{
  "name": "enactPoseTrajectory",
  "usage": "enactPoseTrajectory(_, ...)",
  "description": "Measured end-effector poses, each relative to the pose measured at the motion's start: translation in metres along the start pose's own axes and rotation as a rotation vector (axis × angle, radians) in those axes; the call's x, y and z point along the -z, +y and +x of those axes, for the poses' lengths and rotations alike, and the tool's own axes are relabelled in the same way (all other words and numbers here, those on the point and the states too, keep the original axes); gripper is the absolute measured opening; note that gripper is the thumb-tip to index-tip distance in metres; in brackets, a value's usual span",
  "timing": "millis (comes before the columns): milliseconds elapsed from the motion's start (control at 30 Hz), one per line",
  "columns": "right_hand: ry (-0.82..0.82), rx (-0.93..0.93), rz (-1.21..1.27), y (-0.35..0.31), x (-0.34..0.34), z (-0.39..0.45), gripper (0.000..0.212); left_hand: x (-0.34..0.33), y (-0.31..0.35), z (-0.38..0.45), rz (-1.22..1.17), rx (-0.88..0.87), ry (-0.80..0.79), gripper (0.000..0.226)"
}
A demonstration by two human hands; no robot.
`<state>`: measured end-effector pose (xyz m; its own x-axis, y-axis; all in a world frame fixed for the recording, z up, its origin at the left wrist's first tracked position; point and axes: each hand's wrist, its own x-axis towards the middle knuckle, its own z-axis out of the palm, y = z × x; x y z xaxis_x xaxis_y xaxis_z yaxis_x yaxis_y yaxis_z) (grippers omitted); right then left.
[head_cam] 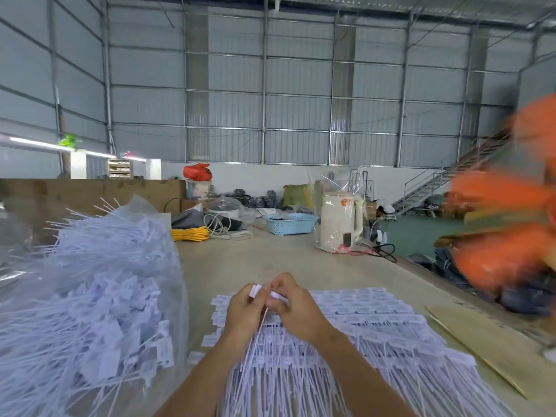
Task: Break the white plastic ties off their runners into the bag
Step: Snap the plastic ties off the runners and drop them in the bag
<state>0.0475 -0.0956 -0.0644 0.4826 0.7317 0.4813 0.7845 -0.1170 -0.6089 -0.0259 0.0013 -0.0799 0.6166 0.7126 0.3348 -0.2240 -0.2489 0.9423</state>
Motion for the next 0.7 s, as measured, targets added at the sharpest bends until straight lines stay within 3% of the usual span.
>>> enactPoseTrajectory(133,-0.017,-0.090,-0.282,0.008,0.014,-0.004,0.028,0.007,0.003,-0.001,-0.070,0.008,0.116,0.017)
enactPoseTrajectory(233,-0.063,-0.060,-0.292,0.013,0.018,-0.008,0.024,0.011,0.005,-0.002,-0.170,0.059,0.078,0.027)
enactPoseTrajectory(400,0.040,0.001,-0.412,0.009,0.020,-0.006,0.026,0.009,0.007,0.001,-0.217,0.080,0.050,0.036)
enactPoseTrajectory(700,0.005,-0.036,-0.243,0.001,0.018,-0.006,0.024,0.003,0.013,-0.005,-0.174,-0.038,-0.013,0.031)
